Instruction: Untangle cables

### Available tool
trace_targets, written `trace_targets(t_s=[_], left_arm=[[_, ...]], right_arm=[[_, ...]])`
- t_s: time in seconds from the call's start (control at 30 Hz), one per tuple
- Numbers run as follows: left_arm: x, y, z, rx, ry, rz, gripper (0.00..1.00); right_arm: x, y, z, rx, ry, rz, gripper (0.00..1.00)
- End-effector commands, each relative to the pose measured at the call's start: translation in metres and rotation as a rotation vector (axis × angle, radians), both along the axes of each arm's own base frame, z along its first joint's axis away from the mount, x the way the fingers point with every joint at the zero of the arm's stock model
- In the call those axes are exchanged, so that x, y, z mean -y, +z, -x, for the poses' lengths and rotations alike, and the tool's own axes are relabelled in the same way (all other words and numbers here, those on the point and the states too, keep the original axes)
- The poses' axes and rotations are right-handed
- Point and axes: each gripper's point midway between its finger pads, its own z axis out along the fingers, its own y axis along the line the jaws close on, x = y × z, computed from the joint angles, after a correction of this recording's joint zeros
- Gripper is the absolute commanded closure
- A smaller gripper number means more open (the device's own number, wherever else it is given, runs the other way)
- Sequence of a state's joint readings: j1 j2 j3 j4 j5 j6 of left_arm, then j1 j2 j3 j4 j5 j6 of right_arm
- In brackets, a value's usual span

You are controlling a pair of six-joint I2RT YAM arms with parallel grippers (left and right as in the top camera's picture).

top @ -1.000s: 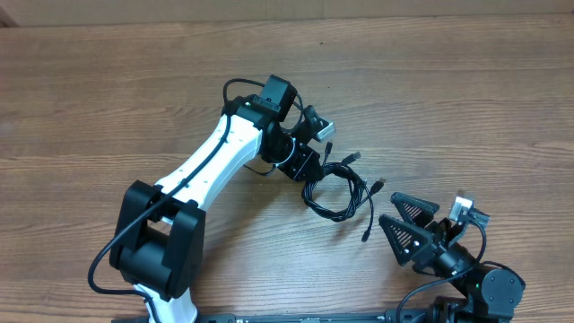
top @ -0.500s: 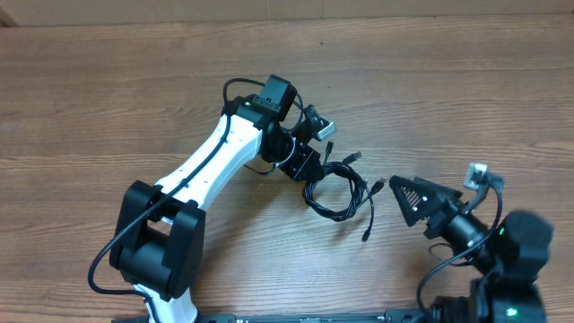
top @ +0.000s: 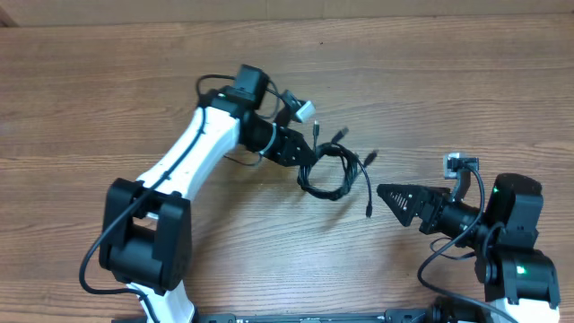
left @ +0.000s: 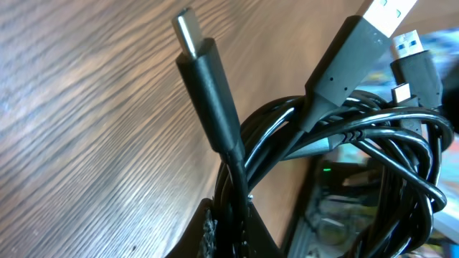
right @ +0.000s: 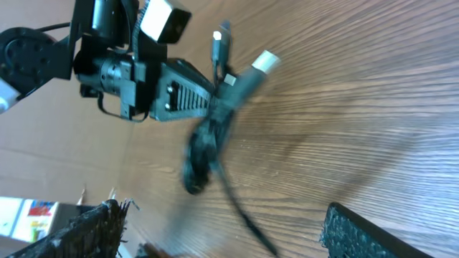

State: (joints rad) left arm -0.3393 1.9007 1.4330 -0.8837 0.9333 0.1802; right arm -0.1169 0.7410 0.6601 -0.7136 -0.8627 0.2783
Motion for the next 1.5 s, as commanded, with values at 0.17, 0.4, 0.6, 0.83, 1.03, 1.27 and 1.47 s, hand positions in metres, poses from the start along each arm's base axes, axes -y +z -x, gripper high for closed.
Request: trace_targets(t_s=[0.17, 0.4, 0.6, 0.83, 1.03, 1.27, 1.47], left_arm=[[0.008, 0.031, 0.006, 0.036, -0.085, 0.222, 0.96], [0.010, 0.031, 0.007, 0.039, -0.089, 0.221, 0.96], [0.009, 0.028, -0.001, 0.037, -0.056, 0.194, 0.95], [0.012, 0.030, -0.010, 0.012, -0.010, 0.195, 0.96], [0.004, 0.014, -0.015, 0.030, 0.023, 0.092, 0.96], [-0.034, -0.032, -0.039, 0.034, 0.220, -0.265, 0.96], [-0.038, -0.037, -0.041, 0.036, 0.245, -0.311, 0.96]], right_arm=[[-0.016, 0.007, -0.008, 0.002, 0.130, -0.098, 0.15], [-0.030, 0.013, -0.011, -0.013, 0.272, -0.245, 0.24], [-0.040, 0.013, -0.005, -0.051, 0.338, -0.299, 0.25], [-0.063, 0.011, 0.006, -0.030, 0.429, -0.260, 0.36], [-0.071, 0.003, 0.003, -0.021, 0.423, -0.195, 0.76], [-0.068, 0.008, -0.009, 0.011, 0.380, -0.170, 0.96], [-0.064, 0.040, -0.033, 0.137, 0.324, -0.120, 0.96]])
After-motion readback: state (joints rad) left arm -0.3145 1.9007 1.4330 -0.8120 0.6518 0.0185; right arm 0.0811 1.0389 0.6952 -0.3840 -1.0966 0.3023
